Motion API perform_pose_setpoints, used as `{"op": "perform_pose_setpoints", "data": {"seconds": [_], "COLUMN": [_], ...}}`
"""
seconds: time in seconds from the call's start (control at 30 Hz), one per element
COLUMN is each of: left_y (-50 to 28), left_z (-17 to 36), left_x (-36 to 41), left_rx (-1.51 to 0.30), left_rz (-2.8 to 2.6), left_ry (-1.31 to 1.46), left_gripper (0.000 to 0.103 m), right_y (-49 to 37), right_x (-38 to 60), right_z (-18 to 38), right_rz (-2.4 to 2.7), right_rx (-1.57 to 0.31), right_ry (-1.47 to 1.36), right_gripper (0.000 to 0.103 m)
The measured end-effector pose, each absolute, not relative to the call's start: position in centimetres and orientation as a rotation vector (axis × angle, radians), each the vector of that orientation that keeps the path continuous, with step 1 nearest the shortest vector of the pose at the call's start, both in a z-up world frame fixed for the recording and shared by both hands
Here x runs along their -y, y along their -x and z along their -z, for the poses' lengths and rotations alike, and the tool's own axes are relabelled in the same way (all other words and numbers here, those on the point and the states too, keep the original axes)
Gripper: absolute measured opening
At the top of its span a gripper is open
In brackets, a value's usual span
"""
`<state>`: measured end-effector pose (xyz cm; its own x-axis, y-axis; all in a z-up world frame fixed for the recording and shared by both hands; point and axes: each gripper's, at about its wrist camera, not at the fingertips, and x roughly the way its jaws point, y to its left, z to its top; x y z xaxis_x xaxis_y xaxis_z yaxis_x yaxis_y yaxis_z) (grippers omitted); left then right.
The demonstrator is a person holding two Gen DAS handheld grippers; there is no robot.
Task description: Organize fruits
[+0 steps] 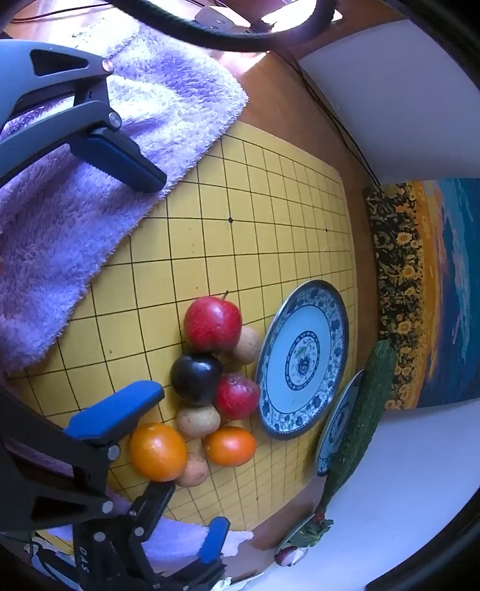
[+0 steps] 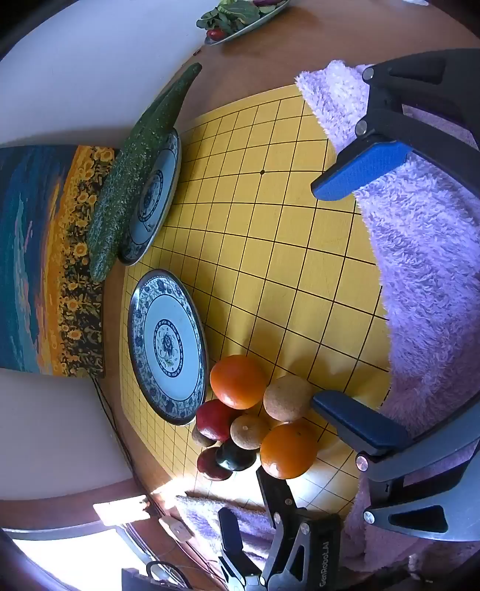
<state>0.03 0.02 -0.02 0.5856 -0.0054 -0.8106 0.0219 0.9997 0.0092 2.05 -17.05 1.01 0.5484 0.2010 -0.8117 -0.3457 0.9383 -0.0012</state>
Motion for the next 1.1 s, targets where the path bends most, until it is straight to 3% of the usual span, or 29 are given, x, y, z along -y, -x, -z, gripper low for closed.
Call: {"op": "perform_pose_setpoints", "data": {"seconds": [1.1], "left_y": [1.2], "left_z": [-0.1], "left_x": [-0.2], "left_rx": [-0.925], "left_rz": [0.017], "left_ry": [-0.027], "left_gripper": [0.103], "right_y": [-2.5], "right_x": [17.0], "right_z": [-0.9], "right_rz": [-0.307], "right_rx": [-0.944], "right_ry": [0.163], "right_gripper": [0.103]}}
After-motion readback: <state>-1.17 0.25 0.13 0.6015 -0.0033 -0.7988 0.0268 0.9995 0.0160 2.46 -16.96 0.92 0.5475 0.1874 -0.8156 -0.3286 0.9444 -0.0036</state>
